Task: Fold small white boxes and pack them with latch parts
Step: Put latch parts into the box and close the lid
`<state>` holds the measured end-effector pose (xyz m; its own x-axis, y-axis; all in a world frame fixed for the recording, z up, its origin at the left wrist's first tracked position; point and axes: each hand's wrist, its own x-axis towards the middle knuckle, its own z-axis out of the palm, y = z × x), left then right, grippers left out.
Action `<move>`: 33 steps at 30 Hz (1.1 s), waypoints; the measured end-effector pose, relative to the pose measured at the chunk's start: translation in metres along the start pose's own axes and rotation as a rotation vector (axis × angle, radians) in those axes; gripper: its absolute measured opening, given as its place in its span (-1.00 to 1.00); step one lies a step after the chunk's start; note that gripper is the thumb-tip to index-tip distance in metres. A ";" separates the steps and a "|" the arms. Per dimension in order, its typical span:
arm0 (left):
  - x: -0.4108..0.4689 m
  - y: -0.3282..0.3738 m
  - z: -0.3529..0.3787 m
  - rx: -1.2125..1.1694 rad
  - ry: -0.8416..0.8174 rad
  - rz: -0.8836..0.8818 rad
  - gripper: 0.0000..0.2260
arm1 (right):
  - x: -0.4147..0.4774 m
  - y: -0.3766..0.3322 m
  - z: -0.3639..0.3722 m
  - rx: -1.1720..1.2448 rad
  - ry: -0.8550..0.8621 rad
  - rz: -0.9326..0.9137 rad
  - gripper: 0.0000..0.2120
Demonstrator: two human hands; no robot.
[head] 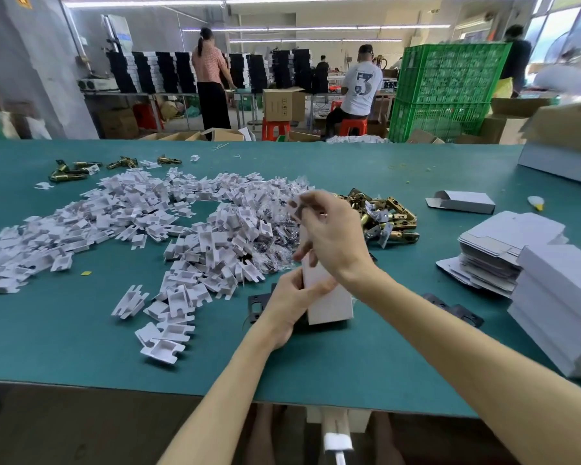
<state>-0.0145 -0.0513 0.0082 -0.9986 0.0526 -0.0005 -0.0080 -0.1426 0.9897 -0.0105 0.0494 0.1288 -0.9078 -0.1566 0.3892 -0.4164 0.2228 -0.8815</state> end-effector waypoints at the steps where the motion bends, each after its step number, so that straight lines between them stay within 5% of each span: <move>1: -0.001 0.001 0.000 -0.033 -0.014 0.007 -0.67 | 0.006 -0.001 -0.013 -0.023 0.038 0.000 -0.82; 4: -0.003 0.005 0.001 -0.065 -0.017 -0.004 -0.50 | 0.023 0.001 -0.045 -0.057 0.125 0.070 -0.74; 8: -0.004 0.007 0.001 -0.064 -0.007 -0.020 -0.50 | 0.029 0.007 -0.068 -0.042 0.189 0.147 -0.78; 16: -0.004 0.005 -0.001 -0.093 -0.037 0.003 -0.53 | 0.025 0.012 -0.065 -0.071 -0.118 0.136 -0.83; 20: -0.004 0.004 -0.001 -0.111 -0.054 0.021 -0.50 | 0.025 0.007 -0.058 -0.329 -0.205 0.030 -0.86; 26: -0.004 0.004 -0.003 -0.112 -0.059 0.018 -0.43 | 0.030 0.005 -0.054 -0.656 -0.254 -0.044 -0.64; 33: -0.005 0.004 -0.003 -0.100 -0.068 0.016 -0.50 | 0.032 0.009 -0.061 -0.681 -0.269 -0.111 -0.80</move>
<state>-0.0100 -0.0547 0.0119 -0.9928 0.1161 0.0283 -0.0006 -0.2415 0.9704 -0.0461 0.1054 0.1496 -0.8511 -0.4235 0.3104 -0.5238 0.7260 -0.4456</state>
